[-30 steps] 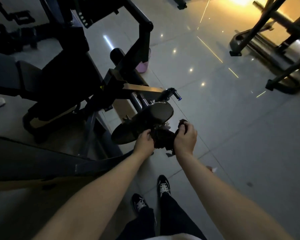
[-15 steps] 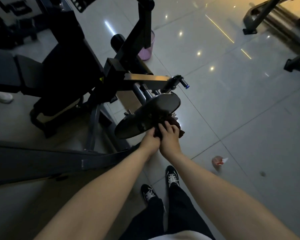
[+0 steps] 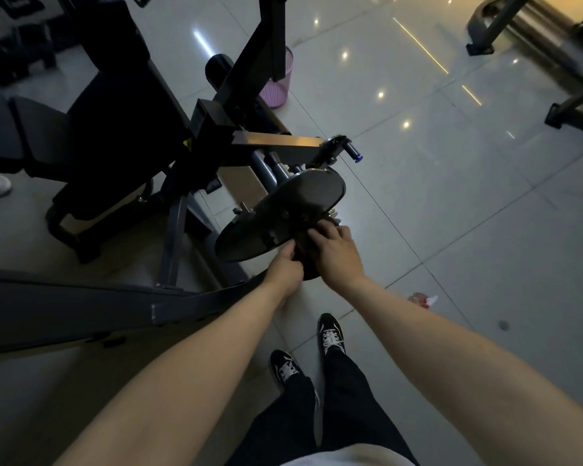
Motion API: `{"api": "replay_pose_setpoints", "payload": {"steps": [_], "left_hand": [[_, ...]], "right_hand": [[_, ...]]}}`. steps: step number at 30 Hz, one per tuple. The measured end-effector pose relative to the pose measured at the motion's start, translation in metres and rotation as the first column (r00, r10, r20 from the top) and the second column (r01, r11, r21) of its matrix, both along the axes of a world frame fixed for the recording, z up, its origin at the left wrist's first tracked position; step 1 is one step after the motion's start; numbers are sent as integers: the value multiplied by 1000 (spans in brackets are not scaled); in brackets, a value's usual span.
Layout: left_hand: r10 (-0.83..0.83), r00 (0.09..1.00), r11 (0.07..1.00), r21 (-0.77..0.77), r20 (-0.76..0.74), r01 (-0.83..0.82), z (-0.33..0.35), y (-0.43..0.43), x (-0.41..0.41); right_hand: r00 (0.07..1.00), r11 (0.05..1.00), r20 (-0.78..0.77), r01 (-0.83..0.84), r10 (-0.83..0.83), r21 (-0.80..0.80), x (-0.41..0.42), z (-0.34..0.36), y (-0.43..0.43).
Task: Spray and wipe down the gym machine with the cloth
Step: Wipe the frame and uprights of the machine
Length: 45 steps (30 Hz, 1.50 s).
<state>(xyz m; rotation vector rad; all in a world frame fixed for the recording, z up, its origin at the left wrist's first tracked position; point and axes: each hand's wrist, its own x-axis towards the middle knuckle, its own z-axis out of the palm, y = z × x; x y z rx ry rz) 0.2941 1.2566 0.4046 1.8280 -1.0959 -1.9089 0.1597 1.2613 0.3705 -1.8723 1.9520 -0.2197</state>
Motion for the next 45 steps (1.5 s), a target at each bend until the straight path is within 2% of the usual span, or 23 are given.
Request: {"api": "replay_pose_setpoints", "payload": {"steps": [2, 6, 9, 13, 15, 18, 21, 23, 26, 28, 30, 32, 37, 41, 43, 45], "left_hand": [[22, 999, 1000, 19, -42, -21, 2, 3, -3], [76, 995, 997, -1, -56, -77, 5, 7, -6], [95, 994, 995, -21, -58, -96, 4, 8, -8], [105, 994, 994, -24, -45, -106, 6, 9, -10], [87, 995, 996, -5, -47, -88, 7, 8, -11], [76, 996, 997, 10, -43, -75, 11, 5, -8], [100, 994, 995, 33, -32, -99, 7, 6, 1], [88, 996, 996, 35, -23, -87, 0, 9, 8], [85, 996, 996, 41, -36, -84, -2, 13, 10], [101, 993, 994, 56, -58, -97, 10, 13, 4], [115, 990, 993, 52, -86, -110, 15, 12, -2], [117, 988, 993, 43, -99, -113, 16, 10, -7], [138, 983, 990, 18, -118, -137, 15, 15, -8], [162, 972, 987, 25, -173, -160, 8, 21, -3], [223, 959, 975, 37, -174, -220, 5, 27, 0], [355, 919, 935, 75, -168, -348, 0, 37, 9]], "right_hand": [[985, 984, 90, 135, -146, 117, -13, -4, -6], [898, 943, 316, 239, -306, 231, -5, -9, -18], [823, 885, 335, 393, -459, 249, 7, -2, -23], [753, 819, 331, 552, -569, 154, 31, 12, -16], [791, 848, 312, 515, -526, 124, 31, 12, -8], [913, 932, 189, 356, -362, 68, 36, 11, 9], [932, 956, 213, 292, -293, 36, 55, 12, 21], [956, 982, 228, 187, -183, 5, 53, 10, 19], [988, 996, 139, 71, -64, -49, 26, 3, 9], [978, 983, 110, 180, -176, -26, 10, -2, 2], [931, 943, 155, 319, -330, 96, 8, -3, -4], [900, 919, 197, 365, -389, 147, 17, -2, -5], [928, 948, 199, 300, -315, 103, 36, 2, 21], [912, 958, 303, 287, -278, 14, 37, -2, 29], [879, 955, 378, 292, -289, 51, 45, 2, 30], [818, 947, 476, 269, -322, 177, 54, 10, 33]]}}
